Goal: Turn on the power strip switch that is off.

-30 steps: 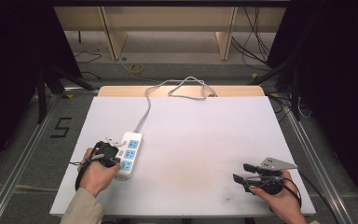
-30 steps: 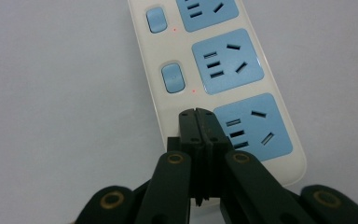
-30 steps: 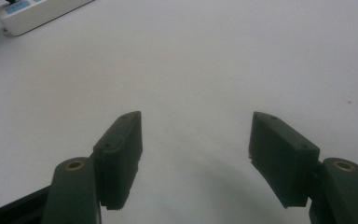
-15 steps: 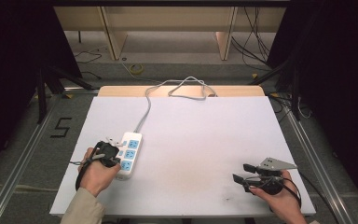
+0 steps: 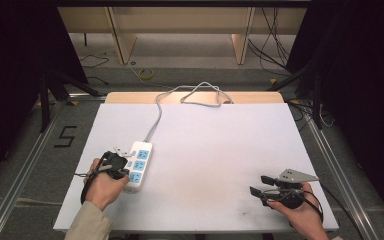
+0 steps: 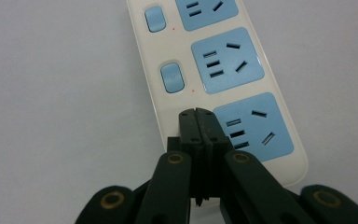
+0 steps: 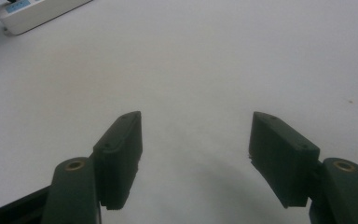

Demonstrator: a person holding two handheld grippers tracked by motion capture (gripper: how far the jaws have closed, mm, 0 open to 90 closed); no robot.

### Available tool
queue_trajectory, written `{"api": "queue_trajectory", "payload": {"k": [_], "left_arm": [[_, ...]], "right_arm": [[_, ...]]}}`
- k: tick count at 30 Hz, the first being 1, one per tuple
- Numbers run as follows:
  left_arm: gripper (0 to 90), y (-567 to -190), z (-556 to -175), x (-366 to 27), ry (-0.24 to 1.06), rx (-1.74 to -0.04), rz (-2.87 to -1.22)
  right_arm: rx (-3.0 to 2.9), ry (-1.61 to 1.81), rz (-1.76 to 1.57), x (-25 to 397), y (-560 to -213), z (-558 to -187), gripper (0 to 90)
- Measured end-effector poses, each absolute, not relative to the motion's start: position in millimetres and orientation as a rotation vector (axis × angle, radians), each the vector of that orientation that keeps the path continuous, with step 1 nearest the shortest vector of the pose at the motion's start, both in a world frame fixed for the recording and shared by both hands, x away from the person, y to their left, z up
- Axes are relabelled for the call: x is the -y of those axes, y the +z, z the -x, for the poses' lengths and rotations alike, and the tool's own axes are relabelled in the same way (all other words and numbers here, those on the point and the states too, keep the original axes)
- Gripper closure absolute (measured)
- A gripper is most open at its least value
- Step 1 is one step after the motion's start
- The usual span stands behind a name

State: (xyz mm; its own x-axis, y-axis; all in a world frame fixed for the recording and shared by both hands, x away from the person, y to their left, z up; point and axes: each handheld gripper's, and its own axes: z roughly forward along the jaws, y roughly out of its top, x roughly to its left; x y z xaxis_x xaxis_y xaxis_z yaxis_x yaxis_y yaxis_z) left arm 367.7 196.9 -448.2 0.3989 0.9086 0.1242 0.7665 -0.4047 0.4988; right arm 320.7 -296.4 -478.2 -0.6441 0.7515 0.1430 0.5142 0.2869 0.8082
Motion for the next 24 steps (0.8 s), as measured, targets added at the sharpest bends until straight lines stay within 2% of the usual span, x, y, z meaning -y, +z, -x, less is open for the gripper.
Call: {"api": "queue_trajectory", "payload": {"k": [24], "left_arm": [[90.0,-449.0,-367.1,-200.1,0.543,-1.425,-2.278]], "right_arm": [[-2.291,1.285,-1.163,297.2,-478.0,-320.9,35.6]]}}
